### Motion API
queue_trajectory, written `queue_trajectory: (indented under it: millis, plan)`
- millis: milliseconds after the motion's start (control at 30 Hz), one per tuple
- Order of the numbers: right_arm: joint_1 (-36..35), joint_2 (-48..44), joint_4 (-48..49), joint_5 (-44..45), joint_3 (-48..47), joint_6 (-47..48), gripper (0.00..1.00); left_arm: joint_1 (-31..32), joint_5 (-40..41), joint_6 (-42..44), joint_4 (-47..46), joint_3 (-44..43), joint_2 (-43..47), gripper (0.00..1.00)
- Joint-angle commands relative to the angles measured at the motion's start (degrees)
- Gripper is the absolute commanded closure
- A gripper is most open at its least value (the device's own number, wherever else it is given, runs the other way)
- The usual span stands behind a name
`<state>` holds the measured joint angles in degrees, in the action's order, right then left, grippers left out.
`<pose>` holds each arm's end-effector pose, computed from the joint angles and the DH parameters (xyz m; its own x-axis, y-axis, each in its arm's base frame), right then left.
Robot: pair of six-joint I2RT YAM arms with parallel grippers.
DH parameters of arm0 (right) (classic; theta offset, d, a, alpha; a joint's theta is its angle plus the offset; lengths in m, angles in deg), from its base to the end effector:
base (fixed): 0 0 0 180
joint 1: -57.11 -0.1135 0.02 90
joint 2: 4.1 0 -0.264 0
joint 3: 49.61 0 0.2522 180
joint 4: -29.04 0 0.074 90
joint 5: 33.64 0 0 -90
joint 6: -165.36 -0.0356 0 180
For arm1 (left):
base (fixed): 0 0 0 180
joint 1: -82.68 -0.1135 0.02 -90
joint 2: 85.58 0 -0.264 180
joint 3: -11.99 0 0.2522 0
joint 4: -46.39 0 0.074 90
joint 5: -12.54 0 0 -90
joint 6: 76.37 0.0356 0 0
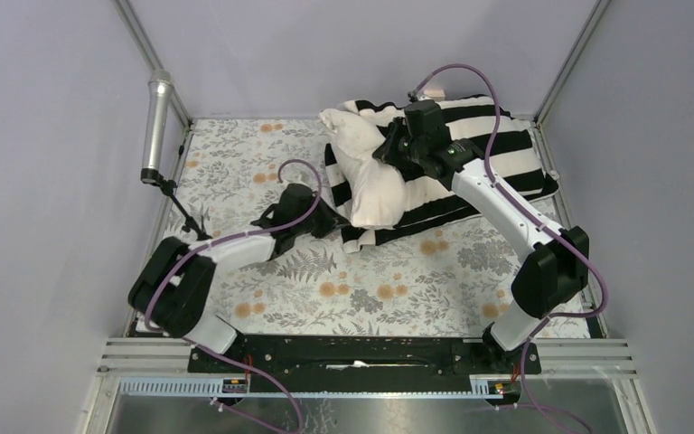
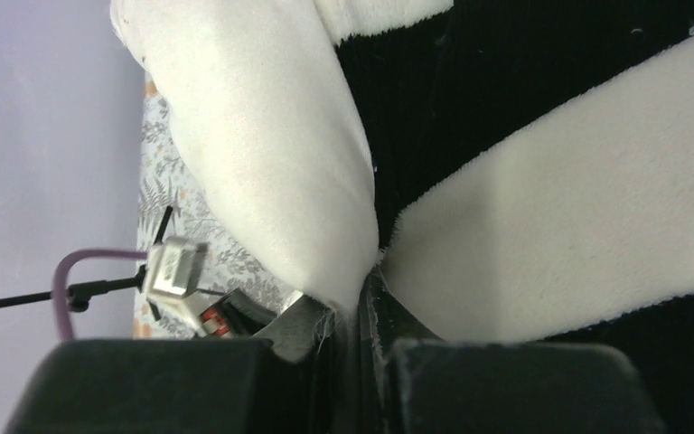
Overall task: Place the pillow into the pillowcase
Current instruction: Stuff the pillow into the pillowcase.
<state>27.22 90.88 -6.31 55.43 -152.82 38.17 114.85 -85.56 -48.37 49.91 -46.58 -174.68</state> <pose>0.3379 0.1949 0.3626 -0.6236 0.3387 -0.7046 -0.1680 0.8222 0.5439 0.2713 -0.1765 0.1882 -0.7752 -0.5451 -0.3193 -0.1246 0.6275 -0.7686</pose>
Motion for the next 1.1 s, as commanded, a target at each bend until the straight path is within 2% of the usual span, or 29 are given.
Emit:
queue_trajectory:
  millis: [0, 100, 133, 167, 200, 267, 400, 533, 633, 733, 833, 933, 1000, 1067]
  plan:
    - [1.33, -3.39, 2.66, 6.35, -3.74, 1.59, 1.0, -2.11, 1.58, 2.01, -2.05, 5.56, 7.16, 1.0]
    - [1.33, -3.82, 4.77, -0.69, -3.77, -0.77, 1.0, -1.84, -1.71, 2.07, -6.98, 5.16, 5.5, 0.99]
    - [1.33, -4.36, 6.32, -3.56, -3.04, -2.18, 1.0, -1.38, -2.8, 2.06, -7.91, 3.63, 3.79, 0.9]
    - [1.37, -5.03, 7.52, -6.02, -2.27, -3.59, 1.0, -0.91, -3.11, 2.13, -8.67, 2.27, 2.16, 0.74]
    - [1.39, -5.59, 8.48, -7.84, -1.66, -4.87, 1.0, -0.49, -3.04, 2.1, -10.35, 1.43, 0.94, 0.64]
    - [1.36, -6.67, 9.8, -10.34, -0.57, -7.04, 1.0, -0.03, -2.92, 1.53, -13.28, 0.12, -0.98, 0.48]
    - [1.31, -7.72, 11.23, -13.55, 1.4, -9.48, 1.0, 0.77, -3.36, 1.59, -15.24, -3.78, -4.01, 0.36]
    - [1.32, -8.25, 12.76, -14.98, 3.27, -11.1, 1.0, 1.79, -3.22, 1.47, -15.99, -7.01, -7.32, 0.31]
    - [1.33, -8.48, 13.33, -15.58, 3.67, -11.88, 1.0, 2.25, -3.89, 1.0, -16.68, -9.19, -10.08, 0.31]
    - [1.33, -8.57, 13.2, -15.63, 3.39, -11.94, 1.0, 3.42, -2.61, 1.17, -13.59, -12.33, -12.68, 0.35]
    - [1.32, -8.33, 12.35, -15.3, 2.72, -11.27, 1.0, 3.83, -1.68, -0.04, -13.53, -13.88, -14.74, 0.49]
    - [1.32, -8.61, 10.0, -12.28, 2.4, -8.58, 1.0, 3.99, -1.57, -0.15, -12.98, -14.99, -15.8, 0.78]
    - [1.4, -8.67, 7.94, -9.79, 1.68, -6.95, 1.0, 4.13, -1.94, 0.17, -12.66, -14.49, -15.69, 0.82]
    - [1.75, -8.51, 7.82, -9.82, 0.87, -6.84, 1.0, 4.14, -2.09, 0.23, -12.88, -12.94, -15.01, 0.79]
